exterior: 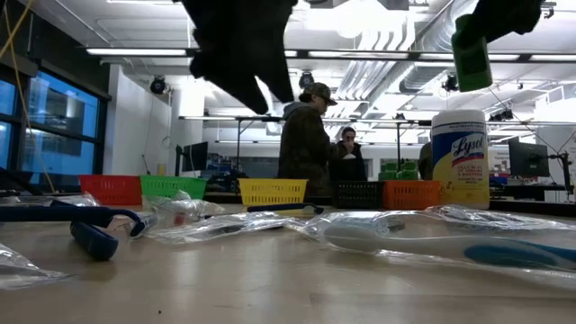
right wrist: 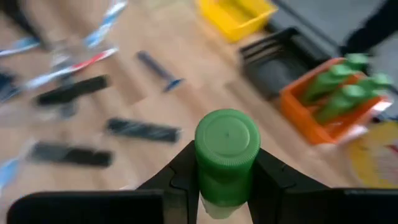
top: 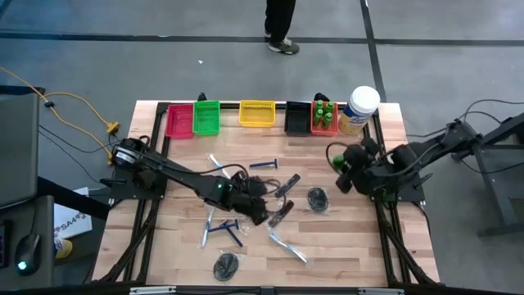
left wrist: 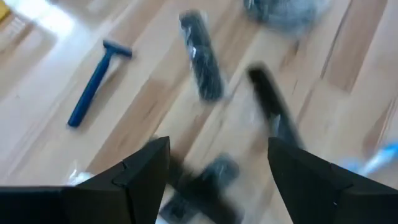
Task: Pick & Place Travel size toiletries
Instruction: Put the green shampoo bottle into the orange bin
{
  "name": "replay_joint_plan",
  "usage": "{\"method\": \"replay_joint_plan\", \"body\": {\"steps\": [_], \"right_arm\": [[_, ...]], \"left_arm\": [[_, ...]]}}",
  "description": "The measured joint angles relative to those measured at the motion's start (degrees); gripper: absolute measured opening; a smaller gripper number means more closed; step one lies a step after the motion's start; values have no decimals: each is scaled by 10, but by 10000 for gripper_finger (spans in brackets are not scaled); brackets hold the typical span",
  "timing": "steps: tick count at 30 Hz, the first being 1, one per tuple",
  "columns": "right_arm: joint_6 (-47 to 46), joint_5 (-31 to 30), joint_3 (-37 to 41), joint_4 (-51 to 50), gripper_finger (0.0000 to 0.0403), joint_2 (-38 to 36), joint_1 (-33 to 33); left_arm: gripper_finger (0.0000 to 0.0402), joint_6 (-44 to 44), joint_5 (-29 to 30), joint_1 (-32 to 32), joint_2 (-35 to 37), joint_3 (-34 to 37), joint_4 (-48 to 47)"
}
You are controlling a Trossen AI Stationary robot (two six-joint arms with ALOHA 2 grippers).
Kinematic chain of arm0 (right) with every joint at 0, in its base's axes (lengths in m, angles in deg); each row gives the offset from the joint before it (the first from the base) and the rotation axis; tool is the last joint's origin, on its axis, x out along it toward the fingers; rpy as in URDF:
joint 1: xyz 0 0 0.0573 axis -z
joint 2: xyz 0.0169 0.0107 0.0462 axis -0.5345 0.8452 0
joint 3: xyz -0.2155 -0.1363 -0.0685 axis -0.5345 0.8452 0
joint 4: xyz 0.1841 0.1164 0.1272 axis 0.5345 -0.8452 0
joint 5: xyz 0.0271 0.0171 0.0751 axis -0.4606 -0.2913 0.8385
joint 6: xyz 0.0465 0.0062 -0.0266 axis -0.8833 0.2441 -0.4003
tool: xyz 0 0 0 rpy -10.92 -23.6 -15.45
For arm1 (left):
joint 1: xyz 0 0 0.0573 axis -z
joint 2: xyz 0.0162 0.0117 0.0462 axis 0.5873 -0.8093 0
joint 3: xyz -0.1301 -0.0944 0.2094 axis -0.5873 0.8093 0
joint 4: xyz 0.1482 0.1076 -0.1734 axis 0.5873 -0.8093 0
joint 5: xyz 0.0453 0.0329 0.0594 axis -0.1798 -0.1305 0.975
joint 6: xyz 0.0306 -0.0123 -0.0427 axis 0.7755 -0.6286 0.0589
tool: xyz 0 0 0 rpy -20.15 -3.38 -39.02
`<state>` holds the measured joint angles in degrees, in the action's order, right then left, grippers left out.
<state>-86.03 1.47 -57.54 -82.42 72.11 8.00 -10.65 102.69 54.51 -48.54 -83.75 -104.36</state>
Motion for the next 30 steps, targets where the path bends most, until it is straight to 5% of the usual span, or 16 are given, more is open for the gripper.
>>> {"method": "replay_joint_plan", "body": {"steps": [8,17,24,30], "right_arm": [[-11,-65,43,16,85,-27,115],[20,-37,105,174,89,-28,298],[79,9,132,319,90,19,425],[120,42,131,412,91,110,466]], "left_arm": [[262,-66,42,-10,102,144,69],[261,-61,87,-15,252,290,110],[261,16,72,-51,342,340,136],[261,111,36,-106,383,344,127]]}}
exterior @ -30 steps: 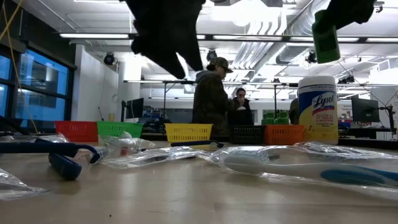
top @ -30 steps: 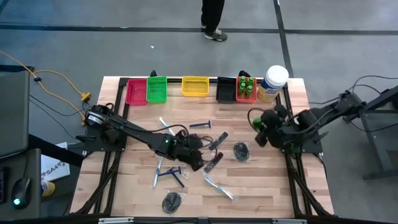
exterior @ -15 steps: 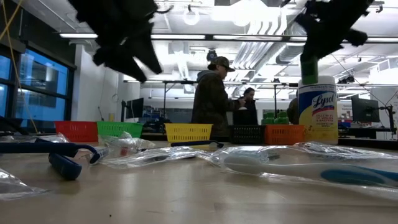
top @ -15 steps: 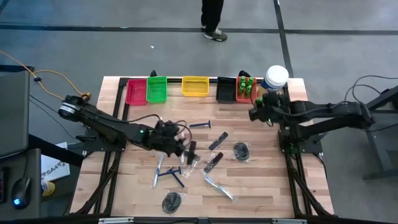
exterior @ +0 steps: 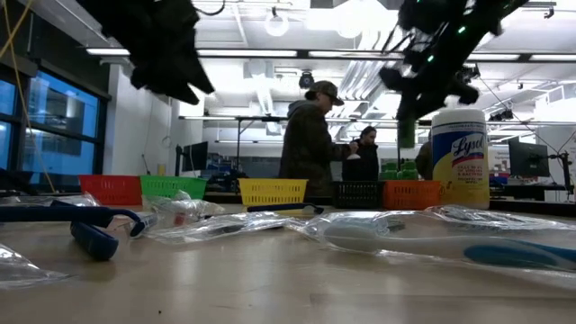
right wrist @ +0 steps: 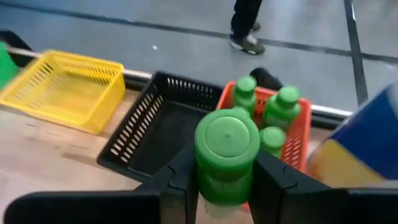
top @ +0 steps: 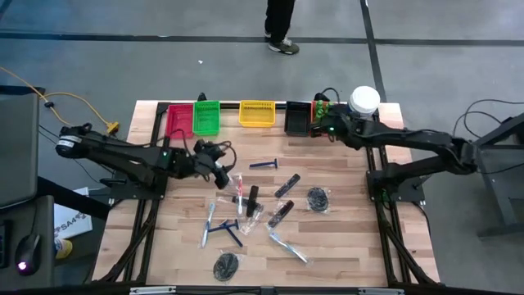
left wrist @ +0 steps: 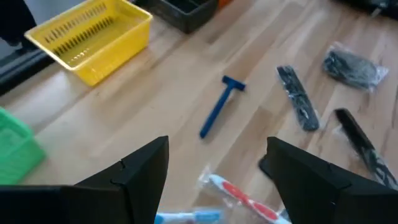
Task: Pick & Place Travel size toiletries
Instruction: Put the green shampoo bottle into the orange bin
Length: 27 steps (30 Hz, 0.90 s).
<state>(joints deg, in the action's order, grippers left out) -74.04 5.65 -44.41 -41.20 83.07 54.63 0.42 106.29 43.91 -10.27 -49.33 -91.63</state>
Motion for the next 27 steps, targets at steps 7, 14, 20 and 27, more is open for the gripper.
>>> {"method": "replay_joint_plan", "body": {"steps": [7,14,20,27], "right_arm": [[-73,-29,1,26,91,86,17],[-81,-58,0,78,91,130,21],[-107,-77,0,73,91,163,21],[-140,-102,0,72,91,182,30]], "left_arm": [[261,53,-68,-65,27,-2,5],[261,95,-119,-85,36,-2,14],[261,98,-137,-84,35,-2,10],[261,98,-159,-83,35,-2,10]]}}
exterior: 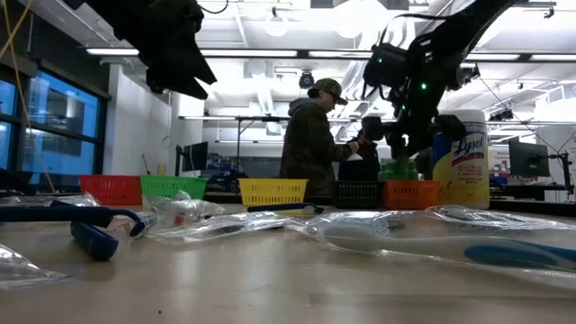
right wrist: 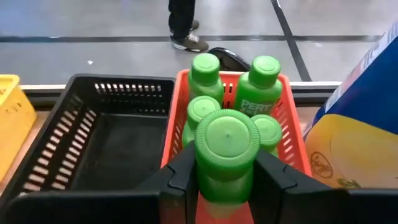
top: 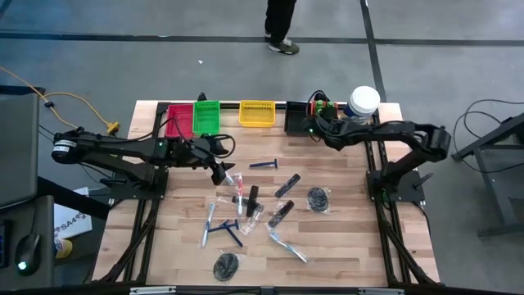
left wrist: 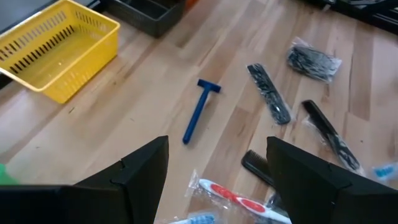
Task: Pick & Place Travel size toiletries
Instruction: Put the green shampoo bottle into the orange bin
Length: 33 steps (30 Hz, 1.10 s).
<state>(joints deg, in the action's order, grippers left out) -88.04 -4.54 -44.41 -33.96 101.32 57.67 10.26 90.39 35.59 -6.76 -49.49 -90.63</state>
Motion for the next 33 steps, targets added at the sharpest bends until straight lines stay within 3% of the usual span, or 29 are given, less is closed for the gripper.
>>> {"method": "replay_joint_plan", "body": {"steps": [16,33], "right_arm": [[-29,10,0,17,93,50,10],[-56,51,0,15,134,60,11]], "left_arm": [[261,1,-13,0,0,0,-1],[261,26,-22,0,1,0,-2]]}}
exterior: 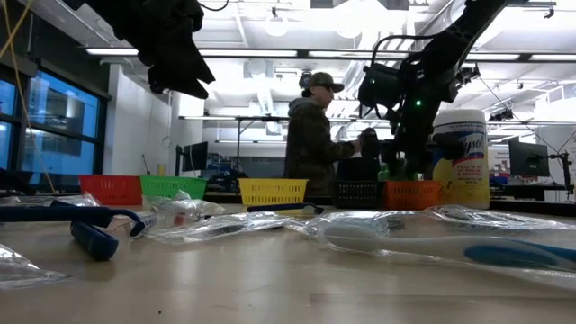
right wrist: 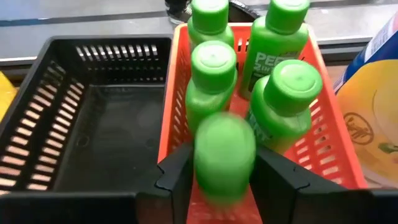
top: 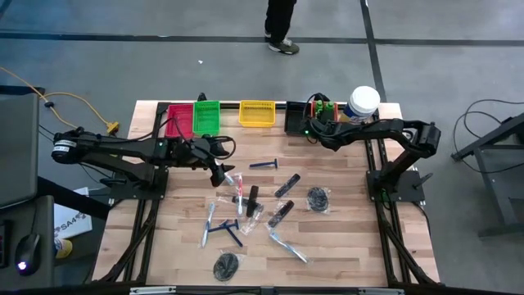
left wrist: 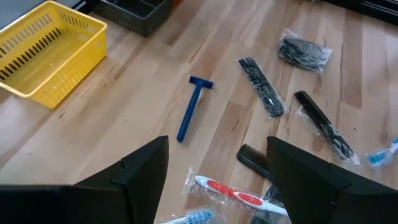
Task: Pick & Place Travel size toiletries
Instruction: Put the green shampoo bottle into the orange bin, then put the black hairbrush into the black bin
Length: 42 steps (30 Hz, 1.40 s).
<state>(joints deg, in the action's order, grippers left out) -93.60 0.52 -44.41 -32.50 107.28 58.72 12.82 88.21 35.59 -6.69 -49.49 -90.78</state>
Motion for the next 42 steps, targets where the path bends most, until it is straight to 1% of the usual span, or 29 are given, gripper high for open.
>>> {"method": "replay_joint_plan", "body": {"steps": [6,11,15,20,22,24,29,37,42], "right_arm": [[0,8,0,2,170,-1,0],[0,11,0,0,198,-23,0],[5,17,0,-13,204,-55,0],[4,30,0,-62,194,-98,-2],[3,49,0,-78,189,-121,-2],[7,83,0,-99,184,-144,-2],[21,145,0,-151,173,-206,-11],[20,222,0,-247,165,-287,-55],[18,288,0,-308,164,-316,-91]], "left_arm": [[261,4,0,0,8,0,-7],[261,4,0,0,14,-1,-8],[261,4,0,0,18,-1,-3],[261,2,1,0,22,-1,-5],[261,0,1,0,21,-1,-8],[261,-1,1,0,21,-1,-9],[261,-18,8,0,21,-1,-28],[261,-46,10,0,21,-1,-45],[261,-85,50,0,27,0,-82]]}}
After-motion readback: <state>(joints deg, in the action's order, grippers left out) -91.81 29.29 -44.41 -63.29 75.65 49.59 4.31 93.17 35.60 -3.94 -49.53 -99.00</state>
